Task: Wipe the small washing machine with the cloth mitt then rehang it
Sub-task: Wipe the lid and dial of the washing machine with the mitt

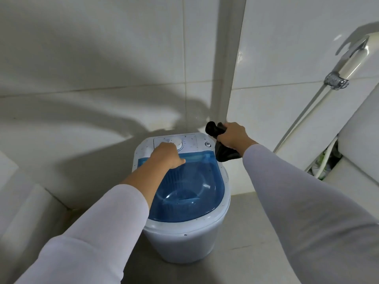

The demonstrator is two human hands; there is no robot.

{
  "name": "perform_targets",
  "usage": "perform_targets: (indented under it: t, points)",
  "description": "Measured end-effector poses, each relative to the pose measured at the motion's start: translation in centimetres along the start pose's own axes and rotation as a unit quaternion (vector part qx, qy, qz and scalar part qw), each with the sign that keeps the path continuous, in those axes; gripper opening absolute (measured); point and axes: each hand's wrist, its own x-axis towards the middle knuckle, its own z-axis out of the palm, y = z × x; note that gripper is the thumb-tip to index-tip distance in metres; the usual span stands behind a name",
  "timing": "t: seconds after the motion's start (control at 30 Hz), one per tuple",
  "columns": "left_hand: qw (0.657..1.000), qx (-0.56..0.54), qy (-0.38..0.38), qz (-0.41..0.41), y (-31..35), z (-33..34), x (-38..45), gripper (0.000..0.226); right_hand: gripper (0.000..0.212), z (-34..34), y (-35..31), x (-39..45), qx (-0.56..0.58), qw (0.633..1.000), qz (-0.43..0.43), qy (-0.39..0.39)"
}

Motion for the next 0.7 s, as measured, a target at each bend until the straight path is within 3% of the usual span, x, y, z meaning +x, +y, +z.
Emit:
perform_targets:
  t: [0.3,0.5,0.7]
  points:
    - [0.999,0.022,-0.026,0.011,-0.4,-0.3,0.7,0.073,0.044,3.8,-2.1,3.0,-0.083,0.995,-0.052,0.020]
    - [0.999,0.020,-0.026,0.014,-0.7,-0.4,0.5,0.070,0.048,5.1,-2.7,3.4,-0.207,0.974,-0.081,-0.034]
    - [1.000,0.019,-0.016,0.014,-0.3,-0.2,0.1,0.069,0.052,4.7,-2.0,2.9,-0.239,0.966,-0.088,-0.048]
